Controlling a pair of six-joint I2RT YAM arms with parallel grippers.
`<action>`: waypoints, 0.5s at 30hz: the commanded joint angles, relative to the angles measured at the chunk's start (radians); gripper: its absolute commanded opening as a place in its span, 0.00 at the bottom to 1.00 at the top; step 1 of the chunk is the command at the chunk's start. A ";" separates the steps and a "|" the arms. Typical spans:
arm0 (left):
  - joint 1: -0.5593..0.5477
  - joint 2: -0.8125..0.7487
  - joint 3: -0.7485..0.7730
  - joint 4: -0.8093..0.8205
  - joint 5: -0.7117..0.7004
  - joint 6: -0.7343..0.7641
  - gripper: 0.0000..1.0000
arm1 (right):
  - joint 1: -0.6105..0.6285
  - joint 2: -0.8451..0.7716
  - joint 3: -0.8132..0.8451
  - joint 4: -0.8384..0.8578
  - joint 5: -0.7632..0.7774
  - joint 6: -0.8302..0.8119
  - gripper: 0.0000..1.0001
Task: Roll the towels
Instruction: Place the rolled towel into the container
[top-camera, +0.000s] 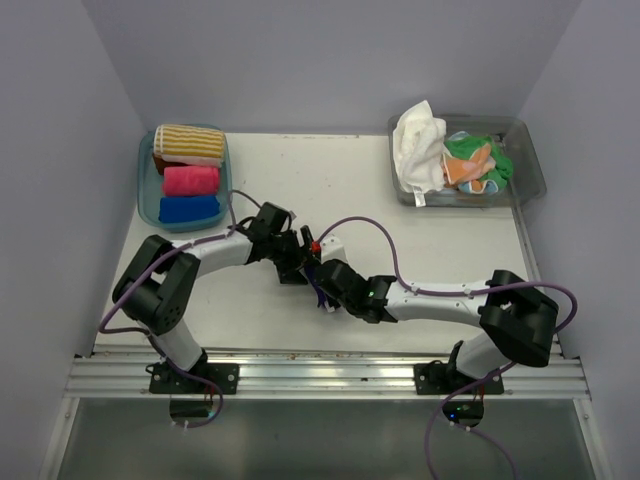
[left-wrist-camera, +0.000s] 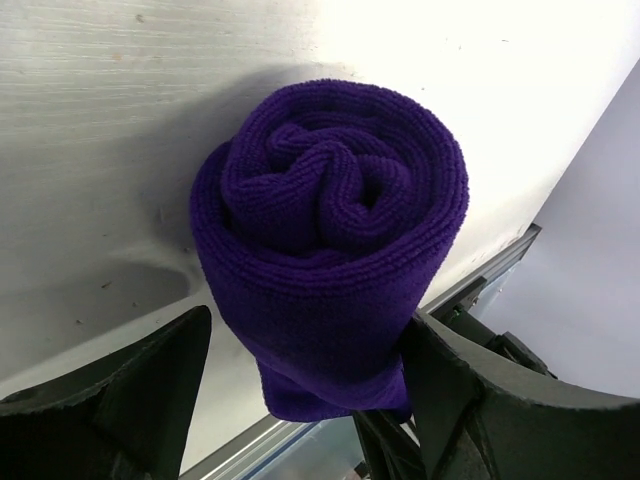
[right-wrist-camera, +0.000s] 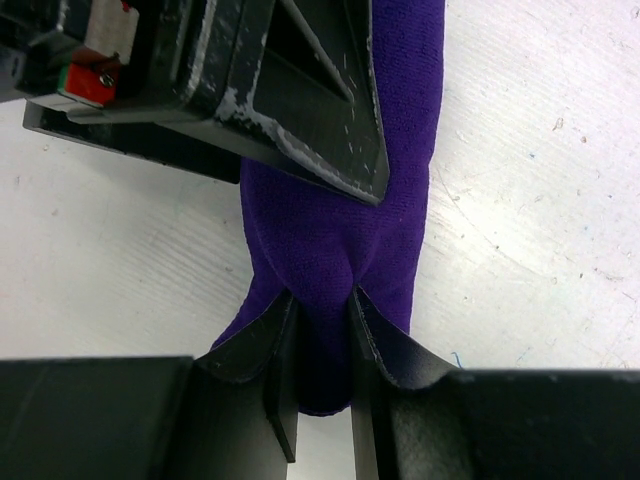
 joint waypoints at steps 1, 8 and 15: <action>-0.019 -0.016 0.034 0.006 -0.014 0.004 0.78 | -0.003 -0.011 0.004 0.029 -0.011 0.019 0.17; -0.027 -0.016 0.056 -0.005 -0.038 0.013 0.78 | -0.003 -0.002 0.016 0.028 -0.005 0.010 0.17; -0.070 0.085 0.100 0.017 -0.045 -0.010 0.69 | -0.003 0.007 0.021 0.026 -0.005 0.013 0.20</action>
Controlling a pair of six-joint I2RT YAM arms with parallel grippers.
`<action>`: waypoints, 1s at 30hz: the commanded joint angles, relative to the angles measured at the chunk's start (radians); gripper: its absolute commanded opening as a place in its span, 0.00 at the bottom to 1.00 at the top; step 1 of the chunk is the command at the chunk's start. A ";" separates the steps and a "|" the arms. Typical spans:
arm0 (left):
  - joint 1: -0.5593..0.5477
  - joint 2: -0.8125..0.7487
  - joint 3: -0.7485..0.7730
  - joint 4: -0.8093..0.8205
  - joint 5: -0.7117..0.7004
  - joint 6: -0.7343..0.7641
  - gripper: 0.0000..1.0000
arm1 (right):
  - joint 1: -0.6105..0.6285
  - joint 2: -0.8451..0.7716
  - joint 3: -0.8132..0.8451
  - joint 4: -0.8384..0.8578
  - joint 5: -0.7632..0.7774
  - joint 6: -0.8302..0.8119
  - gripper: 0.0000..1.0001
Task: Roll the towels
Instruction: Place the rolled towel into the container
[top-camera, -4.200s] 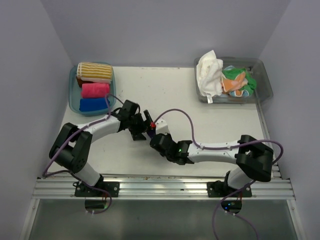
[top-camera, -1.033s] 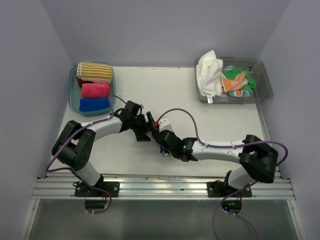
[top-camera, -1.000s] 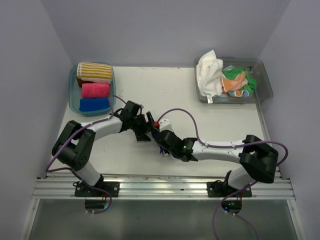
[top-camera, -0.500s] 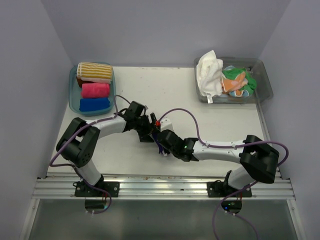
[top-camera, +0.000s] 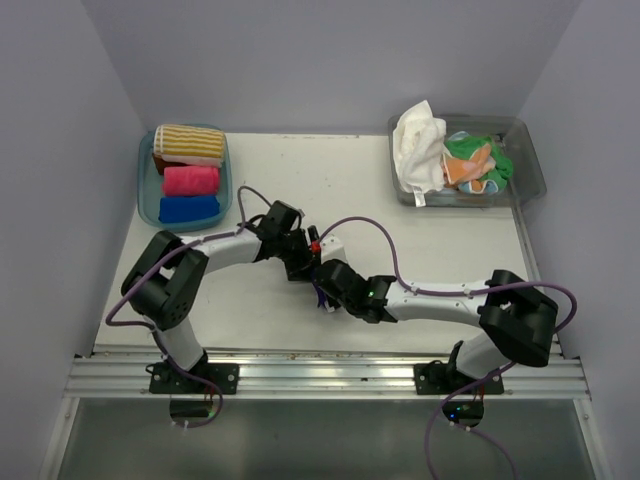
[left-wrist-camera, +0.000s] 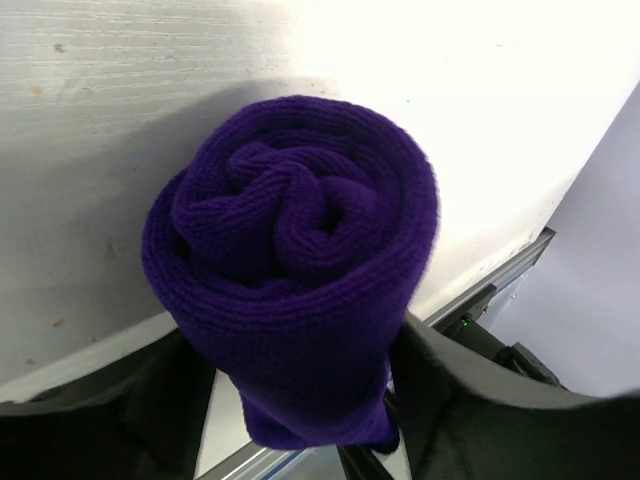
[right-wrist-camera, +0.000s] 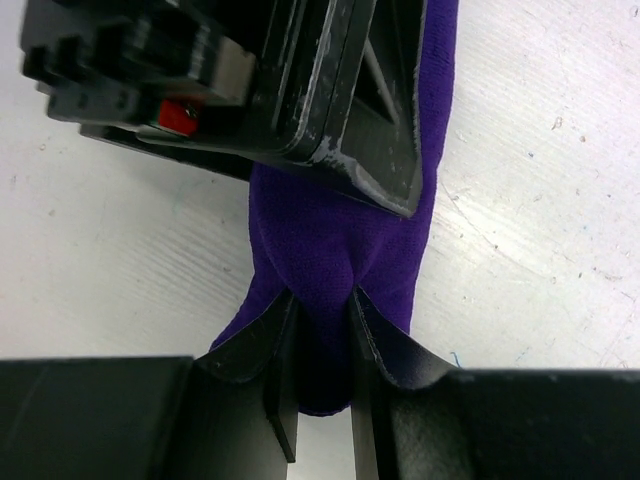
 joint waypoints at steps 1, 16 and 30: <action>-0.026 0.054 0.048 0.028 -0.004 -0.013 0.64 | -0.003 0.005 0.021 0.024 -0.005 0.015 0.24; 0.098 -0.073 0.052 -0.047 0.085 0.036 0.13 | -0.043 -0.324 0.077 -0.223 0.077 0.079 0.80; 0.434 -0.290 0.328 -0.320 0.108 0.085 0.09 | -0.081 -0.602 -0.022 -0.405 0.214 0.167 0.80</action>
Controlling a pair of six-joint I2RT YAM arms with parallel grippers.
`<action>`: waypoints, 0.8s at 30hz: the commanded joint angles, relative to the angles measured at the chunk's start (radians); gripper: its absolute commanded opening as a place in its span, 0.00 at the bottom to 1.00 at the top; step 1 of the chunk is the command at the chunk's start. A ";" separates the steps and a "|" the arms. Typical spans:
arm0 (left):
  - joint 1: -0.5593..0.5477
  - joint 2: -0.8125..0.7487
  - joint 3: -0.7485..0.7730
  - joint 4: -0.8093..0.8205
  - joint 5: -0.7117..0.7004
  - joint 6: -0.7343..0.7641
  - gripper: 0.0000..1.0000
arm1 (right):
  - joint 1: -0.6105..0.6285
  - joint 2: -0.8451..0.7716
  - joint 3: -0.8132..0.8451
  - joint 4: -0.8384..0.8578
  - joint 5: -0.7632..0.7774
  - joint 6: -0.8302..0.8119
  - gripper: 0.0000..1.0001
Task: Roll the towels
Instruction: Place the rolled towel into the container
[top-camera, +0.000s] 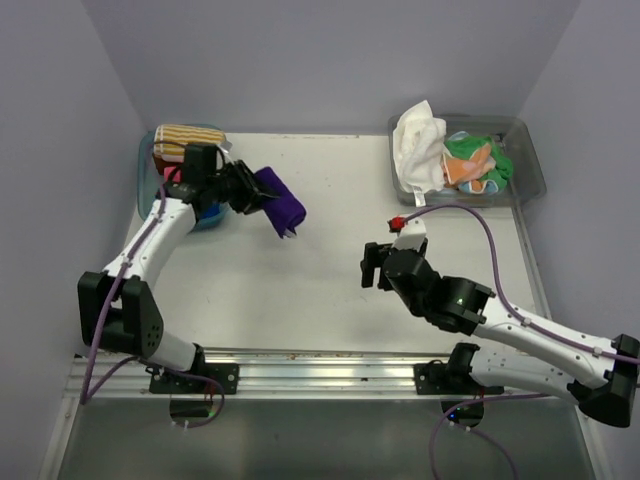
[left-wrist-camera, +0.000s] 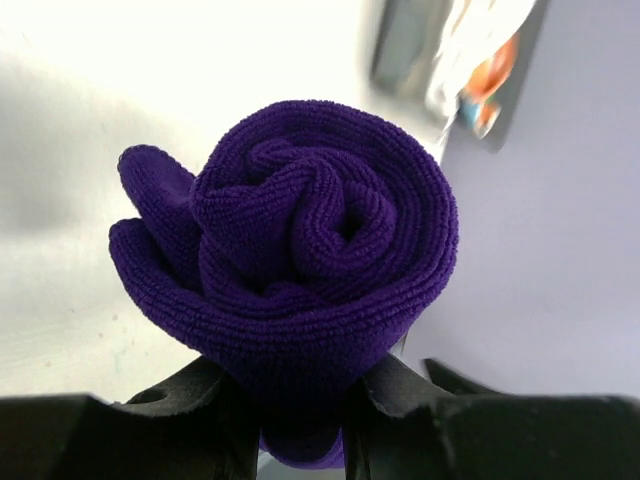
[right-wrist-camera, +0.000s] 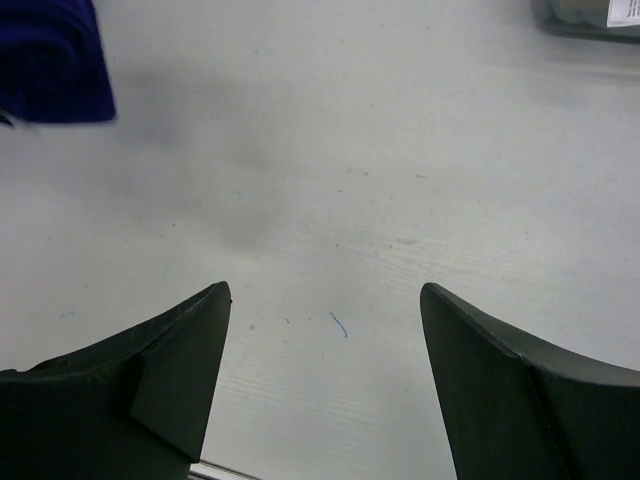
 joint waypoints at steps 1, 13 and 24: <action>0.157 -0.073 0.115 -0.112 0.013 0.050 0.09 | -0.003 0.005 -0.030 -0.049 0.026 0.048 0.80; 0.469 -0.121 0.103 0.063 -0.151 -0.059 0.09 | -0.014 0.098 -0.013 0.037 -0.178 0.035 0.80; 0.529 0.002 -0.046 0.471 -0.242 -0.126 0.11 | -0.014 0.126 -0.034 0.063 -0.231 0.044 0.80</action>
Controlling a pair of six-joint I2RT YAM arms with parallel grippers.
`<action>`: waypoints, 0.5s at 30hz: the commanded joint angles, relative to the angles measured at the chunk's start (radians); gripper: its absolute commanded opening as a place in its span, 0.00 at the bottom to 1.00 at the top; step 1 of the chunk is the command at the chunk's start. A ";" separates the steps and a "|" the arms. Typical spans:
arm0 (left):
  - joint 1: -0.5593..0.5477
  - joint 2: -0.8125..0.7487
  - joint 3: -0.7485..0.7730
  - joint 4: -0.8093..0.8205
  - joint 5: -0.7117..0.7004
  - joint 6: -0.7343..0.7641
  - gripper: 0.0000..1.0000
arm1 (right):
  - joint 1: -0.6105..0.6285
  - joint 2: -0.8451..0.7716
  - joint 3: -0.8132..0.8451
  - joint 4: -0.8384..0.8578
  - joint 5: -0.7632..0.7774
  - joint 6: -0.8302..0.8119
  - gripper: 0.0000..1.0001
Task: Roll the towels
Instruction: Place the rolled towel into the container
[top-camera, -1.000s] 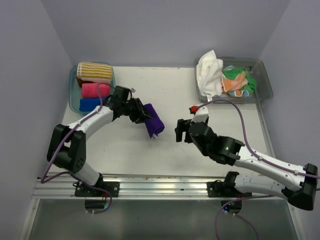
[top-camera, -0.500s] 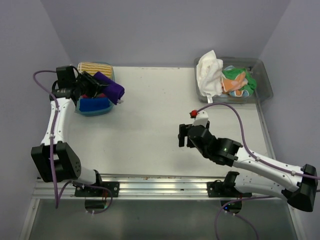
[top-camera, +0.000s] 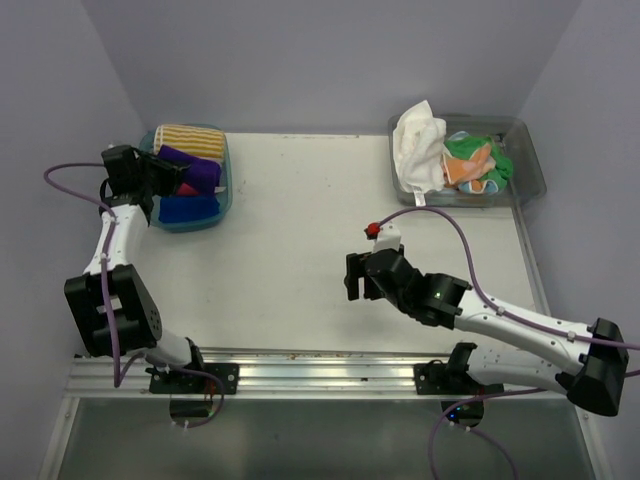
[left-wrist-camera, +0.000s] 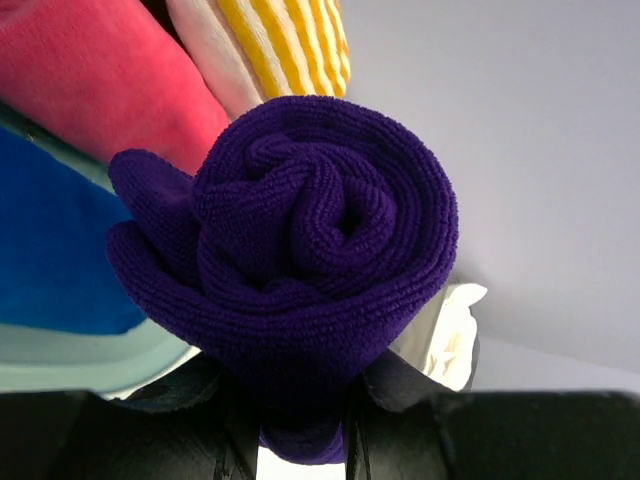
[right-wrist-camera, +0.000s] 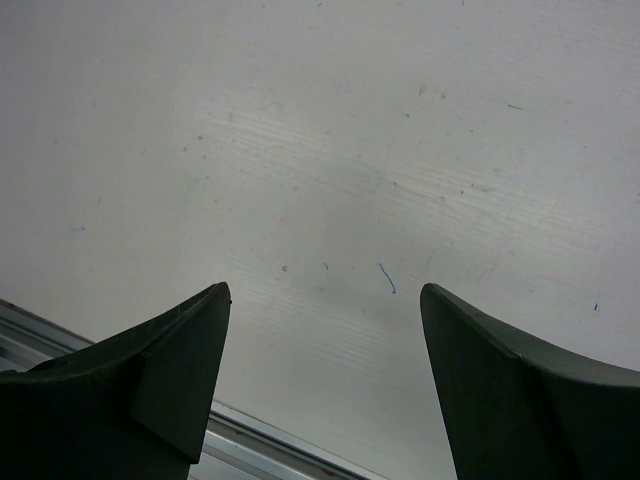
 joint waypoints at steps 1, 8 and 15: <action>0.013 0.043 -0.020 0.220 -0.043 -0.025 0.12 | -0.002 0.011 0.002 0.041 -0.025 0.016 0.80; 0.013 0.082 -0.049 0.252 -0.116 -0.064 0.12 | -0.004 0.052 0.002 0.052 -0.034 0.024 0.80; 0.015 0.080 -0.126 0.320 -0.189 -0.091 0.14 | -0.005 0.069 0.002 0.052 -0.035 0.030 0.80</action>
